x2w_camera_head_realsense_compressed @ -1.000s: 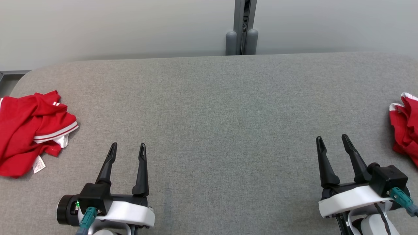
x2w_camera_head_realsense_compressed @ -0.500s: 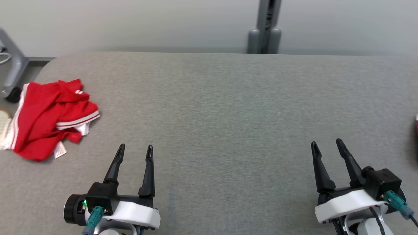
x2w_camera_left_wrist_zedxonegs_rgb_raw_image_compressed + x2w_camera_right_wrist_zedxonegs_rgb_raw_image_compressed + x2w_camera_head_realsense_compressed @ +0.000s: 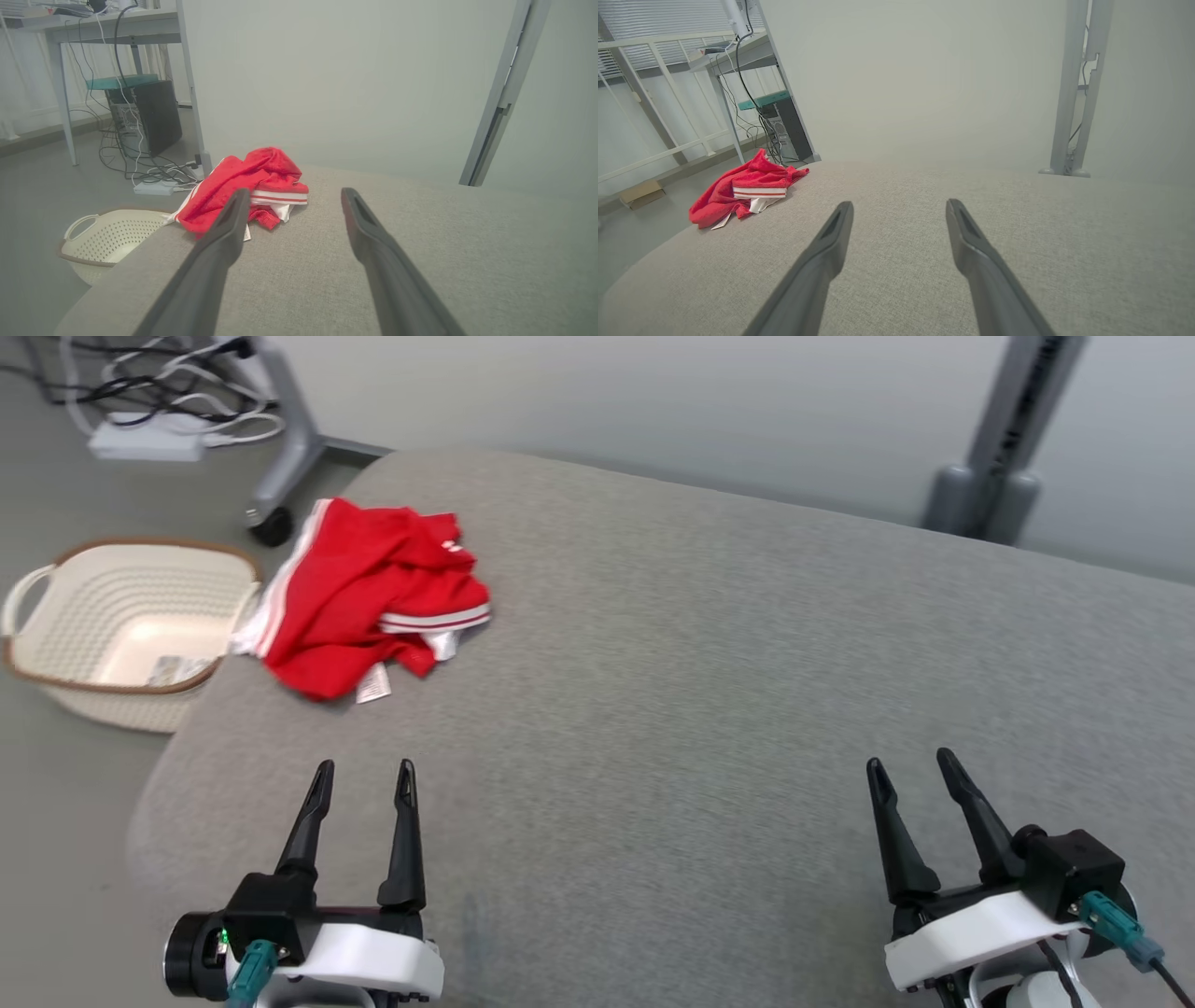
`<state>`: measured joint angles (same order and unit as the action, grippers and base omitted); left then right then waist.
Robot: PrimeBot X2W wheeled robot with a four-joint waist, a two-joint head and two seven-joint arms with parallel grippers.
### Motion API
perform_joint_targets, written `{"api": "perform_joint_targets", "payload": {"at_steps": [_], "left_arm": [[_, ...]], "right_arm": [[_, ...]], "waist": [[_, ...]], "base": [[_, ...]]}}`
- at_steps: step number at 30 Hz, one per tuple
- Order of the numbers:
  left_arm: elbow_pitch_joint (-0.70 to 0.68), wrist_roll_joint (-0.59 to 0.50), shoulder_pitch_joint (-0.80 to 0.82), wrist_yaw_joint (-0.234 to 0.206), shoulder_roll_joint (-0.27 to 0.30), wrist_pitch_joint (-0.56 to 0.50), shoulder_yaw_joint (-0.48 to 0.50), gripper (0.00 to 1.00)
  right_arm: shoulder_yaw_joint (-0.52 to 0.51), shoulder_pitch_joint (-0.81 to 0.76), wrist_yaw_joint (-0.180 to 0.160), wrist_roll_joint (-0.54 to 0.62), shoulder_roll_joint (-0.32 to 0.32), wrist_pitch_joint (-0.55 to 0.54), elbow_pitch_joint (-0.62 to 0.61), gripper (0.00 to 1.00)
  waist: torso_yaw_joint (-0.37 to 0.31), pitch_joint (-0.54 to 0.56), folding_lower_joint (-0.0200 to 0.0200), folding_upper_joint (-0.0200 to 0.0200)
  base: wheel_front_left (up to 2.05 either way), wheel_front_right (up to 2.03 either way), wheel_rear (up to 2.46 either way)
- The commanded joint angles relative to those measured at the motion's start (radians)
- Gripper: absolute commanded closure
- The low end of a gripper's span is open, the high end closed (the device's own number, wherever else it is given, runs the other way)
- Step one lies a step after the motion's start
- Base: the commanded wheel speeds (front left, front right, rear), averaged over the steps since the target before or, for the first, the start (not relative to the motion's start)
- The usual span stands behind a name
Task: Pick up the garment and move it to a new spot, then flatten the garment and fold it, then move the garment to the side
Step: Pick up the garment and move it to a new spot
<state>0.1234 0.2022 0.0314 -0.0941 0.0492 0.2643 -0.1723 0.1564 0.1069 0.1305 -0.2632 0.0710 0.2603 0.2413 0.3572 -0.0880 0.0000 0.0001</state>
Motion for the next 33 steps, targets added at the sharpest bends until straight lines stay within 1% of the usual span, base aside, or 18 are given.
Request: {"api": "perform_joint_targets", "payload": {"at_steps": [1,5,8,15,23,29,33], "left_arm": [[-0.006,0.0,-0.009,-0.002,0.003,0.0,0.007,0.0],[-0.008,-0.008,-0.027,0.006,0.003,0.0,0.022,0.0],[-0.018,-0.004,-0.035,0.003,0.003,0.0,0.039,0.0],[-0.06,0.016,-0.067,-0.03,0.003,0.0,0.059,0.0],[-0.077,0.025,-0.083,-0.05,0.003,0.0,0.056,0.0],[-0.056,0.029,-0.074,-0.037,0.003,0.0,0.062,0.0],[-0.037,0.017,-0.057,-0.017,0.003,0.0,0.066,0.0]], "right_arm": [[0.004,-0.012,0.001,-0.006,0.005,0.005,-0.001,0.0],[0.027,-0.014,0.001,-0.016,0.001,0.005,0.001,0.0],[0.051,-0.005,0.001,-0.018,-0.001,0.005,0.005,0.0],[0.12,0.045,0.001,-0.039,0.026,0.005,0.024,0.0],[0.149,0.077,0.001,-0.058,0.042,0.005,0.05,0.0],[0.119,0.06,0.001,-0.031,0.041,0.006,0.045,0.0],[0.097,0.037,0.001,-0.012,0.027,0.006,0.027,0.0]], "waist": [[0.08,0.017,0.0,-0.0001],[0.142,0.028,0.0,-0.0001],[0.166,0.027,0.0,-0.0001],[0.179,0.006,0.0,-0.0001],[0.181,0.001,0.0,-0.0001],[0.175,0.01,0.0,-0.0001],[0.171,0.013,0.0,-0.0001]], "base": [[0.0,0.0,0.0],[0.0,0.0,0.0],[0.0,0.0,0.0],[0.0,0.0,0.0],[0.0,0.0,0.0],[0.0,0.0,0.0],[0.0,0.0,0.0]]}}
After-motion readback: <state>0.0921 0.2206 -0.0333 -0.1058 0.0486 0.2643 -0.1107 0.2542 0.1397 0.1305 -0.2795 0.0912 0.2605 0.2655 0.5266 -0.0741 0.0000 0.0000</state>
